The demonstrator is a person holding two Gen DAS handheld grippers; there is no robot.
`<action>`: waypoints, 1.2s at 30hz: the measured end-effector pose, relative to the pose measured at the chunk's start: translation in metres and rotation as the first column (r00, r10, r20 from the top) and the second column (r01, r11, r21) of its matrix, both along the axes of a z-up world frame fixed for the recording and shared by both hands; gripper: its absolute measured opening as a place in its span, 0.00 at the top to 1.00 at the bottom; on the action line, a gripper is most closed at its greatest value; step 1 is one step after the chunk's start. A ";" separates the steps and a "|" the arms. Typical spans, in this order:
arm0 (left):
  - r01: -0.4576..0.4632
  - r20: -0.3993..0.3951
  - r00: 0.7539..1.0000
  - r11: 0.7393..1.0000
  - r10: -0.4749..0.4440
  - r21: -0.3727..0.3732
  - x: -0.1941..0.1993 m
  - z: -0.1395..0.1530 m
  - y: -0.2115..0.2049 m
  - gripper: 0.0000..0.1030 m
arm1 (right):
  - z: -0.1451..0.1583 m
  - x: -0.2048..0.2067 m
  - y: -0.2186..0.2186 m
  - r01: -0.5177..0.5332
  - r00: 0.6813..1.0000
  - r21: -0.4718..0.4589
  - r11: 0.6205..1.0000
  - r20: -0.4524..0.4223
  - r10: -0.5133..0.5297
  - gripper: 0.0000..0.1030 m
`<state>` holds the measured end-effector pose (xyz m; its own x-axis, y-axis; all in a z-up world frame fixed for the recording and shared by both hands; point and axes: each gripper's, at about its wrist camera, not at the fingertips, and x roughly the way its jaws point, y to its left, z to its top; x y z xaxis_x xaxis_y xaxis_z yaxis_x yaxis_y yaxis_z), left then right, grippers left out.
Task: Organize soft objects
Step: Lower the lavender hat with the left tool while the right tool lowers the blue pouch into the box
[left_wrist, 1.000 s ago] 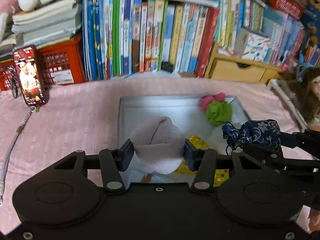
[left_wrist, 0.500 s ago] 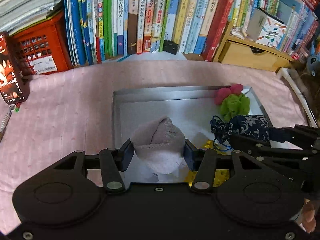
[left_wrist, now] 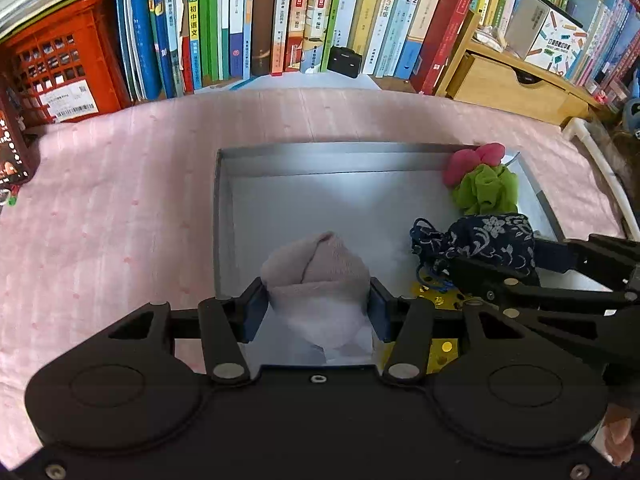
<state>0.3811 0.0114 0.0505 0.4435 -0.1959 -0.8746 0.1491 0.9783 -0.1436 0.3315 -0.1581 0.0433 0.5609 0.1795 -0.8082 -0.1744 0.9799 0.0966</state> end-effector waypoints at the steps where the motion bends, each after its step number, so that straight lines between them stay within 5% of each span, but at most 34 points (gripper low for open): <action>1: 0.003 -0.008 1.000 1.000 -0.003 -0.012 0.001 0.000 0.001 0.51 | -0.001 0.000 0.000 -0.001 1.000 0.001 1.000 -0.001 0.001 0.46; 13: 0.003 -0.038 0.999 0.999 -0.005 -0.036 0.003 -0.003 0.003 0.51 | -0.002 0.000 0.002 -0.019 1.000 -0.009 1.000 -0.006 0.019 0.42; 20: -0.001 -0.025 1.000 1.000 0.000 -0.021 0.000 -0.002 0.006 0.46 | 0.000 -0.001 0.003 -0.017 1.000 -0.014 1.000 0.003 0.017 0.31; 36: -0.015 0.025 1.000 0.999 0.016 -0.032 -0.022 0.021 0.013 0.33 | 0.021 -0.021 -0.002 -0.017 0.998 -0.008 1.000 0.063 0.018 0.25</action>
<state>0.3592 0.0249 0.0716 0.4685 -0.2162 -0.8566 0.1377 0.9756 -0.1709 0.3108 -0.1598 0.0638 0.6073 0.1843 -0.7728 -0.1973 0.9772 0.0781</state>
